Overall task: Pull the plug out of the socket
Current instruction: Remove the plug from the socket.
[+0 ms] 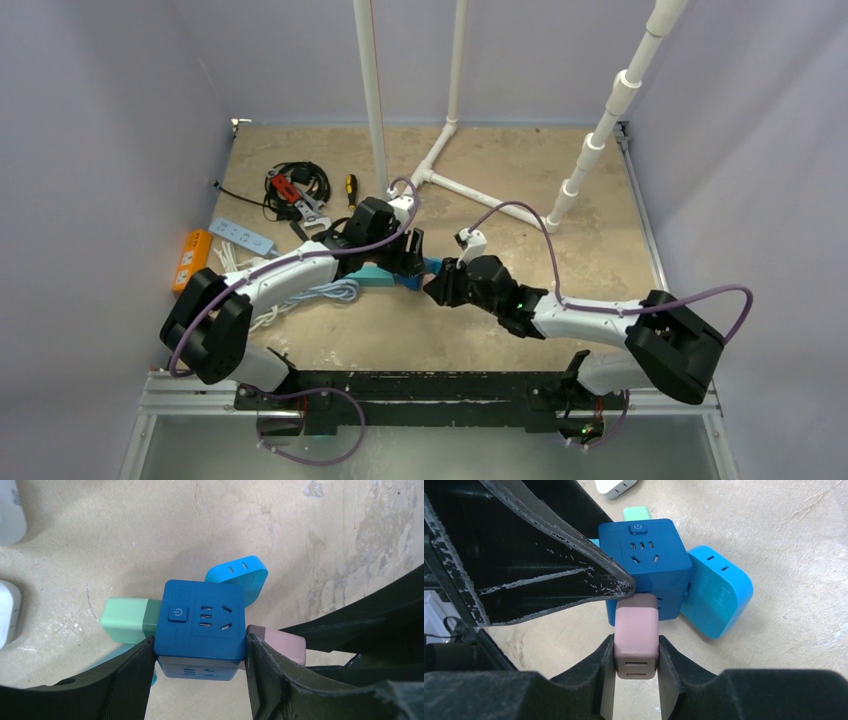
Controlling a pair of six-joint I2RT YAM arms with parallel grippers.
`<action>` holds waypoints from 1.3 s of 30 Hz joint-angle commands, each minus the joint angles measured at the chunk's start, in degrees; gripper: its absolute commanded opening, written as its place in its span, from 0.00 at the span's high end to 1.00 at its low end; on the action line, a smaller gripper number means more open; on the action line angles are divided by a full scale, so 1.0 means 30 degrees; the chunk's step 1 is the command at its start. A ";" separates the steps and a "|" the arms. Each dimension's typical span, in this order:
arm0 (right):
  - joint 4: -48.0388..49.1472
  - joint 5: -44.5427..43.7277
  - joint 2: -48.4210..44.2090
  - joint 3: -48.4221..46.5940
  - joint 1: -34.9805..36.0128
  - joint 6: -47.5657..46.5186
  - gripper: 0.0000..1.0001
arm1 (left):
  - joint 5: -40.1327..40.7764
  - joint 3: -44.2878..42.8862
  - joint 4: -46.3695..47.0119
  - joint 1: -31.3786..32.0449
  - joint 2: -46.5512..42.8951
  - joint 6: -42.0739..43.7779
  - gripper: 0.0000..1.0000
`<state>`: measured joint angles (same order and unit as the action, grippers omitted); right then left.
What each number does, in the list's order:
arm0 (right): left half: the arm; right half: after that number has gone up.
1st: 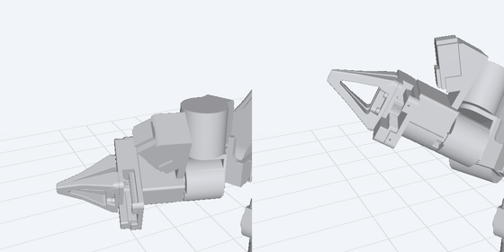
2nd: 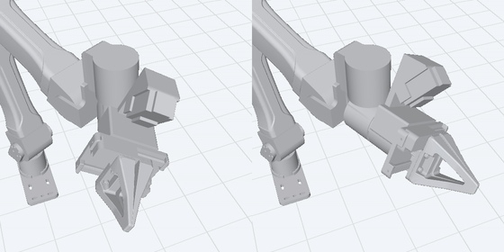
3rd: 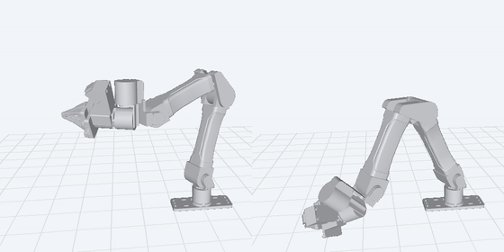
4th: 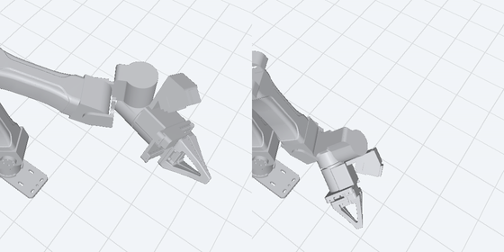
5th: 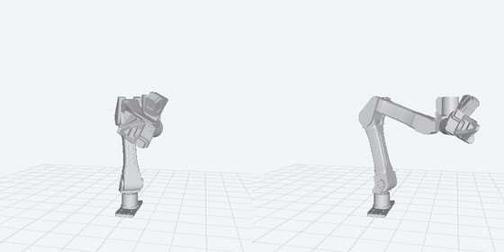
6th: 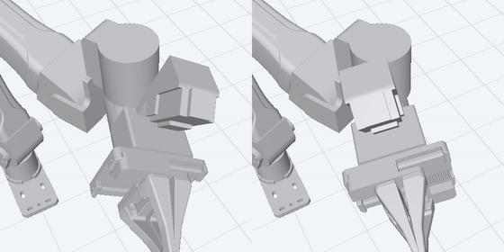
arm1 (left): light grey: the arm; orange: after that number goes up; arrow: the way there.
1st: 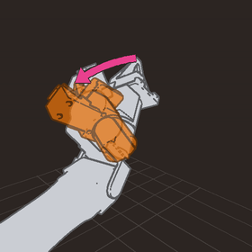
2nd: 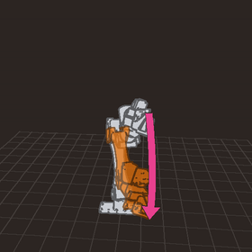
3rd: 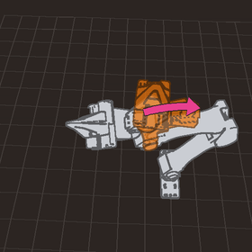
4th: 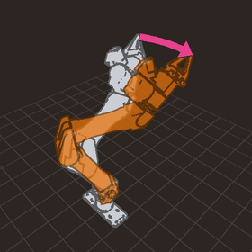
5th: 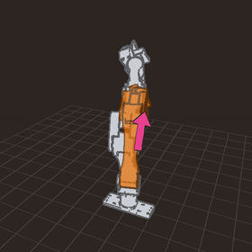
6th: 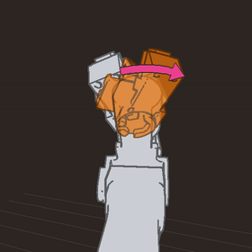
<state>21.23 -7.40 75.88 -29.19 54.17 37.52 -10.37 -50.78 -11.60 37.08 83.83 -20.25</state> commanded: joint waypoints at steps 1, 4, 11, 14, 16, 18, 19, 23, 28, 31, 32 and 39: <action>0.3630 0.2901 -0.1605 0.0360 -0.0678 -0.0589 1.00 | 0.0615 -0.0361 0.0127 -0.0042 0.0239 0.0411 1.00; 0.4807 0.5319 -0.1635 0.1070 -0.2017 -0.0940 1.00 | 0.0503 -0.0345 0.0173 -0.0026 0.0239 0.0466 1.00; 0.4670 0.5856 -0.1677 0.1238 -0.2618 -0.1688 1.00 | 0.0445 -0.0329 0.0232 -0.0026 0.0240 0.0479 1.00; 0.4088 0.4295 -0.1806 0.1072 -0.2581 -0.1718 1.00 | 0.0422 -0.0348 0.0290 -0.0051 0.0290 0.0452 1.00; 0.4119 0.4099 -0.1867 0.1108 -0.2545 -0.1475 1.00 | 0.0468 -0.0335 0.0265 -0.0026 0.0369 0.0457 1.00; 0.4112 0.3790 -0.1884 0.1123 -0.2483 -0.1321 1.00 | 0.0509 -0.0335 0.0248 -0.0024 0.0386 0.0451 1.00; 0.4018 0.3573 -0.1884 0.1081 -0.2396 -0.1249 1.00 | 0.0562 -0.0347 0.0220 -0.0037 0.0386 0.0451 1.00; 0.2838 0.1738 -0.1828 0.0352 -0.1211 -0.1048 1.00 | 0.0730 -0.0359 0.0174 -0.0026 0.0365 0.0459 1.00; 0.1650 -0.0019 -0.1788 -0.0362 -0.0361 -0.0579 1.00 | 0.0793 -0.0386 0.0109 -0.0029 0.0358 0.0415 1.00; 0.0957 -0.0884 -0.2002 -0.0507 -0.0275 -0.0382 1.00 | 0.0834 -0.0388 0.0079 -0.0028 0.0364 0.0407 1.00; 0.0789 -0.1084 -0.2089 -0.0525 -0.0267 -0.0312 1.00 | 0.0870 -0.0387 0.0063 -0.0048 0.0358 0.0413 1.00; 0.1143 0.0370 -0.3023 -0.0040 -0.0373 -0.0219 1.00 | 0.0773 -0.0357 0.0040 -0.0002 0.0386 0.0549 1.00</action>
<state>19.35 -7.53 71.59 -27.33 53.23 36.49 -12.38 -50.89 -9.93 37.60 84.33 -20.62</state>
